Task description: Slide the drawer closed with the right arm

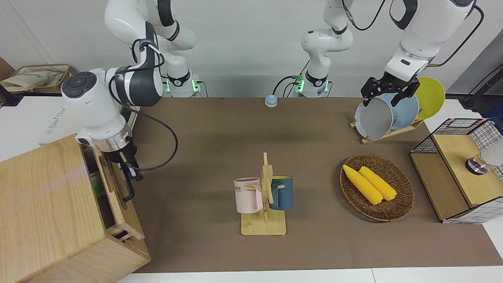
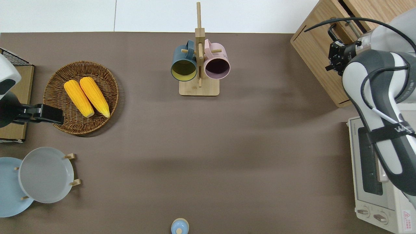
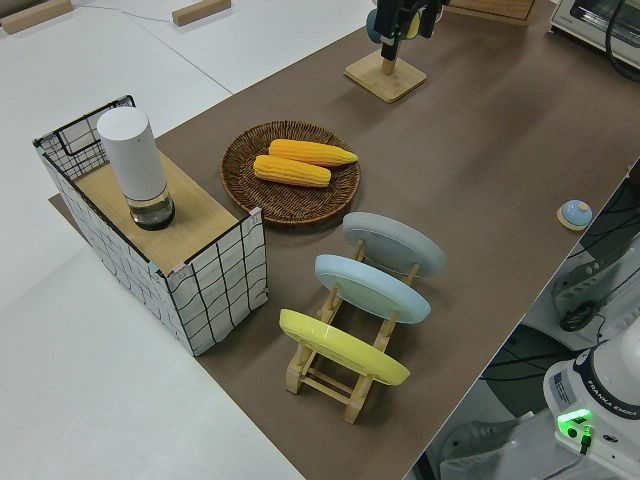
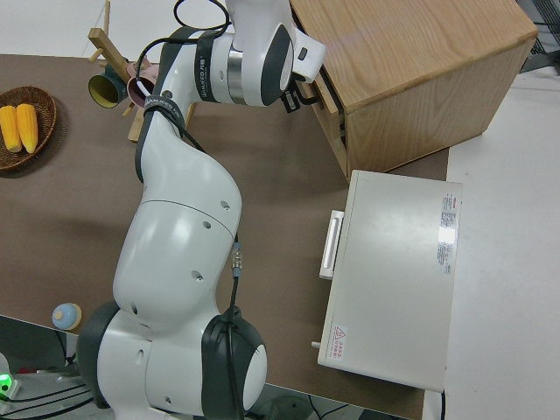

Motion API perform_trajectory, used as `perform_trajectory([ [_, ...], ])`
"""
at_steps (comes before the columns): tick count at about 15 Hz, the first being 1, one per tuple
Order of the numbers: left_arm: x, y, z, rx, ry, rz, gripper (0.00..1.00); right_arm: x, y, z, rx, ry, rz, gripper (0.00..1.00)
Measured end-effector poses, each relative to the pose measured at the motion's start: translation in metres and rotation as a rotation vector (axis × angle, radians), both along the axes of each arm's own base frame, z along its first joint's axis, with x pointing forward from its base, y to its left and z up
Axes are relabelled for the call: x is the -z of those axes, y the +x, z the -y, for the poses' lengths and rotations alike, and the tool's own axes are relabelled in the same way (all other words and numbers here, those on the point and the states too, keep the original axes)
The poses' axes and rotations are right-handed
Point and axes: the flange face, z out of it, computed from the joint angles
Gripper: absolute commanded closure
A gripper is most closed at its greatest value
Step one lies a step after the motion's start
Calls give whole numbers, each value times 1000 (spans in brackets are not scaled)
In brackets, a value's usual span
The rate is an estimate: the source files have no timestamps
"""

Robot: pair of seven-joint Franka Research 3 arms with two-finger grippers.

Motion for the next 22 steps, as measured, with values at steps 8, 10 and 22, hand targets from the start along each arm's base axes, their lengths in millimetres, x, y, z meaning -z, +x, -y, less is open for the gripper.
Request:
perform_trajectory([
  [8,0,0,0,0,0,0,7,-2,3,10,-44,8,11,1000],
  [10,0,0,0,0,0,0,7,-1,3,10,-50,7,10,1000],
  [22,0,0,0,0,0,0,5,-1,3,9,-81,5,12,1000],
])
